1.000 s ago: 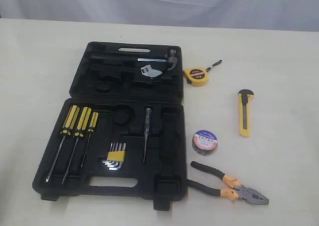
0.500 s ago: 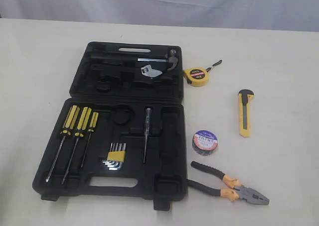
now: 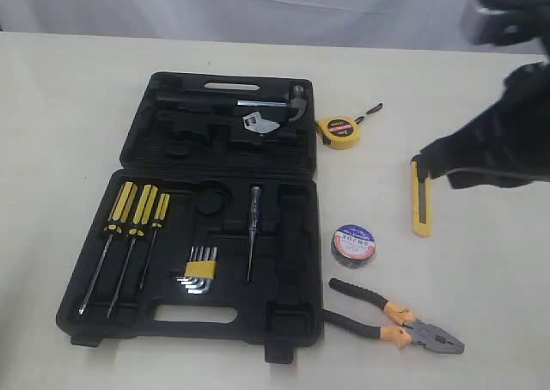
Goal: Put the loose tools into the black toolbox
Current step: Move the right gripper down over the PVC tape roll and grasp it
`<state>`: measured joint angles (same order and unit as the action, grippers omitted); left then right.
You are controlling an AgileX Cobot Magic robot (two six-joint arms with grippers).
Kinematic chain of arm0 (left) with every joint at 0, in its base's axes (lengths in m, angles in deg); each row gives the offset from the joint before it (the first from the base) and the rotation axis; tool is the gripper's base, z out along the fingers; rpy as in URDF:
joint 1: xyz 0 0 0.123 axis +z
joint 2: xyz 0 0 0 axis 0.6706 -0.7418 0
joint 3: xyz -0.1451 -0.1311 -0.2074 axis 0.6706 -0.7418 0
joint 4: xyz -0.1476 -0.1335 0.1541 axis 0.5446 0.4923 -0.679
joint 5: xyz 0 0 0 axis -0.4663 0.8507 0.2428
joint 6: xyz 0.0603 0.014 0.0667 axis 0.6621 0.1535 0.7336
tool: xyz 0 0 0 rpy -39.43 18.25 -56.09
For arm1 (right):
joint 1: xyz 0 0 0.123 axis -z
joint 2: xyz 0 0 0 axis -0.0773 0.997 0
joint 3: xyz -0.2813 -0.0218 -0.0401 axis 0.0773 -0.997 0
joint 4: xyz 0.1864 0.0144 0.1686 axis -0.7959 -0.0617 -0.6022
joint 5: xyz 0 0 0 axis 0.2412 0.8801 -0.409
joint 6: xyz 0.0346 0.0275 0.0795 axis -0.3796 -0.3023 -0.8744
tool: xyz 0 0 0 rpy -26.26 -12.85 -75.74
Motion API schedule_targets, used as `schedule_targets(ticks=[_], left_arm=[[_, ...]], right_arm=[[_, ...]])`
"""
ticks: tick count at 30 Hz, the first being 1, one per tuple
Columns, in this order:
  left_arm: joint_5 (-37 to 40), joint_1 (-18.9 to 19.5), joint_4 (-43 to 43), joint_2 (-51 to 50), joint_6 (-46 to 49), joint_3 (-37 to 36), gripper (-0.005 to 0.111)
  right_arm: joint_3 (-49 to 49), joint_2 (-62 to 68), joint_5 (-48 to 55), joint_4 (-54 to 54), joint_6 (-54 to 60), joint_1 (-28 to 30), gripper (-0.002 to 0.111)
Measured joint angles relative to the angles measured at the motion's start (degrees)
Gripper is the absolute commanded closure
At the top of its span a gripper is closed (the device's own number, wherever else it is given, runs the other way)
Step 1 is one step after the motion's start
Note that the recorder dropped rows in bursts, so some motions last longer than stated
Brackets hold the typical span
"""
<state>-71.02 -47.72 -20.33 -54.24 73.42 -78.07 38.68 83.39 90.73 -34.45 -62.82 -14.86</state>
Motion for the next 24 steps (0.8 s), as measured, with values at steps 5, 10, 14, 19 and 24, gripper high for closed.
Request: schedule_targets(ticks=[5,10,14,19,24], left_arm=[[0.0,0.0,0.0,0.0,0.0,0.0,0.107],[0.0,0.0,0.0,0.0,0.0,0.0,0.107],[0.0,0.0,0.0,0.0,0.0,0.0,0.107],[0.0,0.0,0.0,0.0,0.0,0.0,0.107],[0.0,0.0,0.0,0.0,0.0,0.0,0.107]], right_arm=[[0.8,12.5,-3.7,0.0,0.0,-3.8,0.108],[0.8,21.9,-10.2,0.0,0.0,-4.3,0.107],[0.9,26.0,-13.1,0.0,1.1,-4.3,0.085],[1.0,27.2,-14.3,0.0,1.5,-4.3,0.044],[1.0,27.2,-14.5,0.0,1.5,-4.3,0.037]])
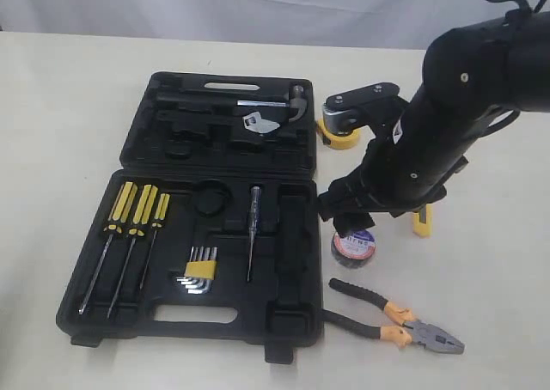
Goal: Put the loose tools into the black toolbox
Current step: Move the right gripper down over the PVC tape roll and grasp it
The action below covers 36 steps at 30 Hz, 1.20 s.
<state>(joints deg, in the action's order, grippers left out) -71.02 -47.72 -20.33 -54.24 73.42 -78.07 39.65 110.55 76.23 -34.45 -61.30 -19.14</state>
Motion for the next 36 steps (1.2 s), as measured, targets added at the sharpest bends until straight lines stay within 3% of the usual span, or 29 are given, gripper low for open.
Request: schedule_targets(ticks=[19,25,36], left_arm=[[0.0,0.0,0.0,0.0,0.0,0.0,0.107],[0.0,0.0,0.0,0.0,0.0,0.0,0.107],[0.0,0.0,0.0,0.0,0.0,0.0,0.107]], right_arm=[[0.0,6.0,-3.3,1.0,0.1,0.0,0.037],[0.0,8.6,-3.7,1.0,0.1,0.0,0.026],[0.0,10.2,-7.6,-0.2,0.1,0.0,0.027]])
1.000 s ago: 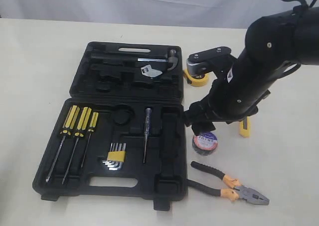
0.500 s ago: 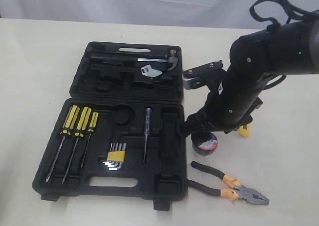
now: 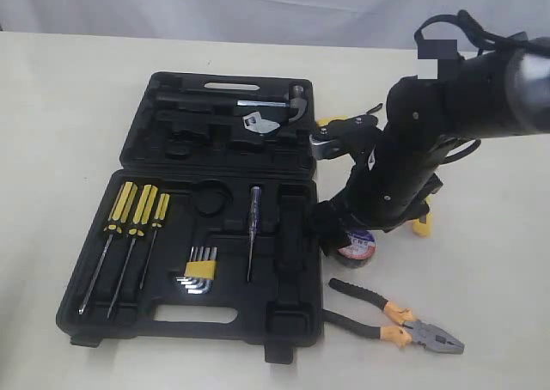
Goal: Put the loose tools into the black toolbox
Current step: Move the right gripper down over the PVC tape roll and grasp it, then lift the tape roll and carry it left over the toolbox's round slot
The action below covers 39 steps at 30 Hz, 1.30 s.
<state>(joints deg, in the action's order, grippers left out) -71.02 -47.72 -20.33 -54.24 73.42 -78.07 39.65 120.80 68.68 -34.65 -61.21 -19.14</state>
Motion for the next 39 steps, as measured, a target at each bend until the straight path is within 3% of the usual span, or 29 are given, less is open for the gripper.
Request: schedule_targets(ticks=[11,18,21,26,34,39], left_arm=[[0.0,0.0,0.0,0.0,0.0,0.0,0.107],[0.0,0.0,0.0,0.0,0.0,0.0,0.107],[0.0,0.0,0.0,0.0,0.0,0.0,0.107],[0.0,0.0,0.0,0.0,0.0,0.0,0.107],[0.0,0.0,0.0,0.0,0.0,0.0,0.107],[0.0,0.0,0.0,0.0,0.0,0.0,0.107]], right_arm=[[0.0,2.4,0.0,-0.4,0.0,0.0,0.028],[0.0,2.8,0.0,-1.0,0.0,-0.1,0.067],[0.1,2.8,0.0,-1.0,0.0,-0.1,0.074],[1.9,2.8,4.5,-0.8,0.0,-0.1,0.074],[12.7,-1.4,19.3,-0.4,0.0,-0.7,0.074],[19.2,-3.1,21.5,-3.0,0.0,-3.1,0.074]])
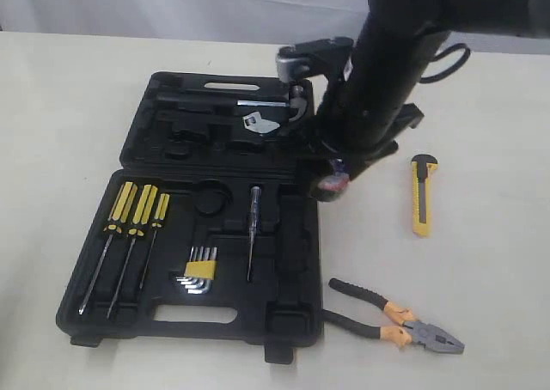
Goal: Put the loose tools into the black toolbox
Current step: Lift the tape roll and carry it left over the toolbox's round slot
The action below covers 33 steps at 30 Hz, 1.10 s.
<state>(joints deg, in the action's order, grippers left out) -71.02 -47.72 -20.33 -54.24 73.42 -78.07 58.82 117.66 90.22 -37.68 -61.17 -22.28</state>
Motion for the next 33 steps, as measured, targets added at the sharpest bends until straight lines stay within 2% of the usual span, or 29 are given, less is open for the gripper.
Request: schedule_targets(ticks=[8,14,23,33], left_arm=[[0.0,0.0,0.0,0.0,0.0,0.0,0.107],[0.0,0.0,0.0,0.0,0.0,0.0,0.107],[0.0,0.0,0.0,0.0,0.0,0.0,0.107],[0.0,0.0,0.0,0.0,0.0,0.0,0.107]], right_arm=[[12.1,6.0,-1.9,-1.5,0.0,-7.3,0.074],[20.5,15.3,-2.4,-1.8,0.0,-10.2,0.074],[28.6,27.0,-3.0,0.5,0.0,-11.6,0.074],[29.2,28.3,-2.5,0.6,0.0,-11.6,0.074]])
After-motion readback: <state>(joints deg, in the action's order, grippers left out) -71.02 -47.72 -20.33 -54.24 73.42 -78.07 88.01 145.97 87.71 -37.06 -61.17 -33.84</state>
